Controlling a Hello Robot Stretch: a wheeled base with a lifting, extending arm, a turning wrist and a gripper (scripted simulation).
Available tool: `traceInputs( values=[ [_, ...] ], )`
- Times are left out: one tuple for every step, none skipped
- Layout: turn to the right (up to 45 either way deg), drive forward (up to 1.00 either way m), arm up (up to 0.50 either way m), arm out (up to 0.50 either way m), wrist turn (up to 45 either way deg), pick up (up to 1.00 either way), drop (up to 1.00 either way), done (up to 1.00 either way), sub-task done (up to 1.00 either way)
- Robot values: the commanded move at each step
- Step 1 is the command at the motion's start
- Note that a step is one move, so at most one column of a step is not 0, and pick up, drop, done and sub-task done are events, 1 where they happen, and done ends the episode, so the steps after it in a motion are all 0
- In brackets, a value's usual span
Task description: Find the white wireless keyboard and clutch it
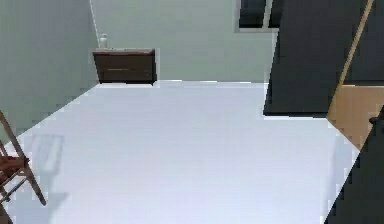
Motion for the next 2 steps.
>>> traceInputs(
  values=[
    [6.0,0.0,0.0,0.0,0.0,0.0,0.0,0.0,0.0],
    [0.0,0.45,0.0,0.0,0.0,0.0,0.0,0.0,0.0]
  ],
)
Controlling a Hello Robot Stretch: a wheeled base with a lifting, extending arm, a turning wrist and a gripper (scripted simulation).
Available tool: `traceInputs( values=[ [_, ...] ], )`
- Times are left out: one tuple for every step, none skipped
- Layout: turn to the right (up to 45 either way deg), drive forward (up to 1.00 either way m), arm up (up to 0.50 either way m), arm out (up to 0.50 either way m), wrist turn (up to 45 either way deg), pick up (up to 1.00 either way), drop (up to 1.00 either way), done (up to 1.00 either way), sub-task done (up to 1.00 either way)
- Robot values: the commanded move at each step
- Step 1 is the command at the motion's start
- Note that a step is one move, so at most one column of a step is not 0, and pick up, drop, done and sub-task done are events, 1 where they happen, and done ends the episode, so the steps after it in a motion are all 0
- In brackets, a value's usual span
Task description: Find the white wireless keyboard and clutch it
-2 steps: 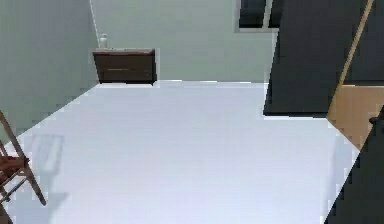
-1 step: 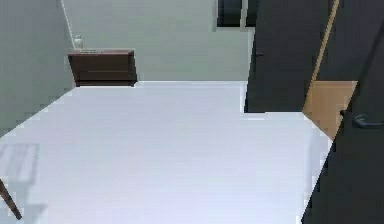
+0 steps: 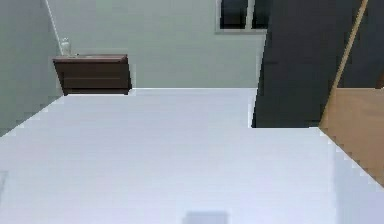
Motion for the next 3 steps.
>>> traceInputs(
  values=[
    [-24.0,0.0,0.0,0.0,0.0,0.0,0.0,0.0,0.0],
    [0.0,1.0,0.0,0.0,0.0,0.0,0.0,0.0,0.0],
    [0.0,1.0,0.0,0.0,0.0,0.0,0.0,0.0,0.0]
  ],
)
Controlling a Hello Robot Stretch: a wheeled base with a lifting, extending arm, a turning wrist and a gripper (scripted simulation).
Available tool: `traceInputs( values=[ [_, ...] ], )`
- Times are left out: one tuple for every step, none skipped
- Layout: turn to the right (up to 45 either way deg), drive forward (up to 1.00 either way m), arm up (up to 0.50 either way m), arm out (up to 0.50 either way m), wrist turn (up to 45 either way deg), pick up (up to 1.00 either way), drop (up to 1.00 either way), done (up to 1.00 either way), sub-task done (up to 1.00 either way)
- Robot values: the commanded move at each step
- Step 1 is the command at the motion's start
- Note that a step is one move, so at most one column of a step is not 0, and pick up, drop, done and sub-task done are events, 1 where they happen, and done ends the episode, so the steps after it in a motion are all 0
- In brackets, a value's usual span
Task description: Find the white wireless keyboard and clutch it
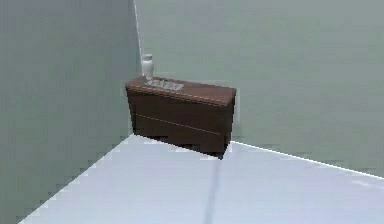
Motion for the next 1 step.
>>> traceInputs(
  values=[
    [-3.0,0.0,0.0,0.0,0.0,0.0,0.0,0.0,0.0]
  ],
)
